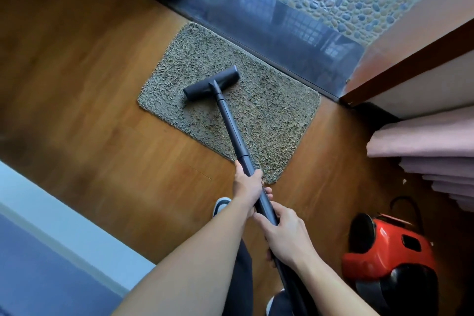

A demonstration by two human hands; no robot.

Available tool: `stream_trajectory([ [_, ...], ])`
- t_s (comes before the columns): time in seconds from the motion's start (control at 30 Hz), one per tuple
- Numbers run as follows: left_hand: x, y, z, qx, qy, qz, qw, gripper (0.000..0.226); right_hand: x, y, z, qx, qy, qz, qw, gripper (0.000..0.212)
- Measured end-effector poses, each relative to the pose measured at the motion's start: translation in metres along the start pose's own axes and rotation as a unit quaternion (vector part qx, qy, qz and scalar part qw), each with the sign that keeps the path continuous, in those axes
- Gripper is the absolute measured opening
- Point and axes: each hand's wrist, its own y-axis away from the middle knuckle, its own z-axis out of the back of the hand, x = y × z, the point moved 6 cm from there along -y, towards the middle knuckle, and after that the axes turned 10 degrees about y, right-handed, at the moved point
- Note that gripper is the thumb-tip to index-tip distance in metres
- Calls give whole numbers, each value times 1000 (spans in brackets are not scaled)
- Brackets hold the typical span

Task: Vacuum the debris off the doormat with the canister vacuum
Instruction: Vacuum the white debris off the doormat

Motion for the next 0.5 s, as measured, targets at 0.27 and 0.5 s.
stream_trajectory([
  [0.27, 23, 27, -21, 26, -14, 50, 998, 78, -32, 17, 17, -15, 63, -24, 998, 30],
  [0.5, 58, 52, -41, 54, -25, 92, 994, 79, -75, 38, 28, -13, 61, -82, 995, 44],
])
